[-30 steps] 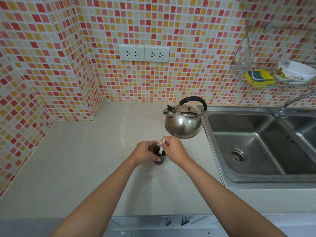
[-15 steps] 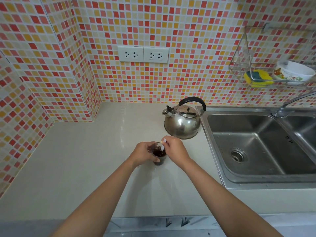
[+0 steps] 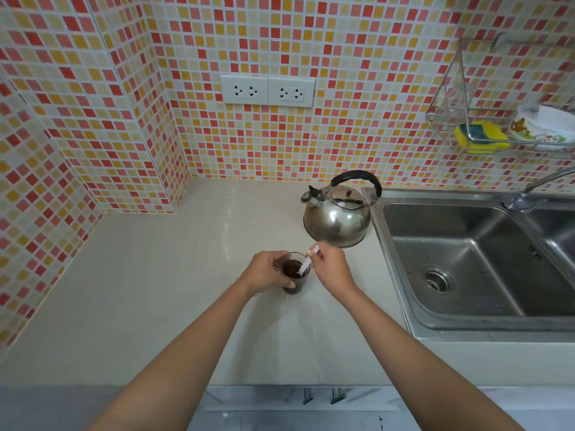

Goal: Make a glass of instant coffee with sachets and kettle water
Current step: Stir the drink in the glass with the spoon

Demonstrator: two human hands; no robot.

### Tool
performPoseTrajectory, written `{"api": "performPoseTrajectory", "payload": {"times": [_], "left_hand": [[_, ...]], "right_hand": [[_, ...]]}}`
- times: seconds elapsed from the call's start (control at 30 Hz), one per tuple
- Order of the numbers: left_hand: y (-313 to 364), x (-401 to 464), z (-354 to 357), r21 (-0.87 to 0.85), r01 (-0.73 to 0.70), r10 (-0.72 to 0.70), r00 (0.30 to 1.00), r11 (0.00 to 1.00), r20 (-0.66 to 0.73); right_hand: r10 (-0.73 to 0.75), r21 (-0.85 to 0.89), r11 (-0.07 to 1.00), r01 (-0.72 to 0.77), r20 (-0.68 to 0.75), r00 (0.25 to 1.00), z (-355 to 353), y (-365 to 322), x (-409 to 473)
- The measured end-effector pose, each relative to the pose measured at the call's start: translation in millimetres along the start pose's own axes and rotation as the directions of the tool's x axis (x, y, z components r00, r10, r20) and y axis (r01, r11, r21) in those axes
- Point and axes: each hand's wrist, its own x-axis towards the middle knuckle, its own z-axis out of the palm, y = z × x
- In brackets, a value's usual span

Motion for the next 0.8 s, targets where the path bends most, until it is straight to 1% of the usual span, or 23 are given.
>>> {"api": "performPoseTrajectory", "payload": {"times": [0.07, 0.13, 0.23, 0.33, 0.43, 0.53, 0.6, 0.67, 0.73, 0.8], "left_hand": [[-1, 1, 0, 0.013, 0.015, -0.015, 1.000, 1.000, 0.000], [-1, 2, 1, 0.010, 0.027, -0.027, 1.000, 1.000, -0.015], [-2, 2, 1, -0.004, 0.024, -0.024, 1.000, 1.000, -0.011], [-2, 2, 1, 0.004, 0.014, -0.014, 1.000, 1.000, -0.011], [-2, 2, 1, 0.012, 0.008, -0.008, 1.000, 1.000, -0.004], [-3, 2, 0, -0.011, 0.020, -0.020, 1.000, 1.000, -0.003], [-4, 2, 0, -0.027, 0.027, -0.028, 1.000, 0.999, -0.013], [-4, 2, 0, -0.029, 0.011, -0.011, 1.000, 1.000, -0.005], [-3, 1, 0, -0.017, -0.011, 0.011, 1.000, 1.000, 0.012], [-2, 0, 0, -0.019, -0.012, 0.012, 1.000, 1.000, 0.012]], "right_hand": [[0.097, 0.088, 0.992, -0.093, -0.040, 0.994, 3, 3, -2], [0.171, 0.183, 0.971, -0.153, -0.087, 0.981, 2, 3, -2], [0.239, 0.322, 0.929, -0.182, -0.145, 0.960, -4, 3, 0], [0.258, 0.337, 0.923, -0.185, -0.186, 0.948, -12, 2, 3], [0.213, 0.337, 0.932, -0.133, -0.213, 0.954, -15, 1, 1], [0.118, 0.258, 0.964, -0.064, -0.201, 0.972, -15, -1, -3], [0.027, 0.196, 0.981, -0.001, -0.128, 0.991, -12, -3, -6], [-0.071, 0.108, 0.991, 0.073, -0.022, 0.997, -4, -6, -9], [-0.171, -0.001, 0.985, 0.172, 0.078, 0.982, 2, -7, -10], [-0.236, -0.094, 0.964, 0.249, 0.131, 0.963, 2, -8, -7]]}}
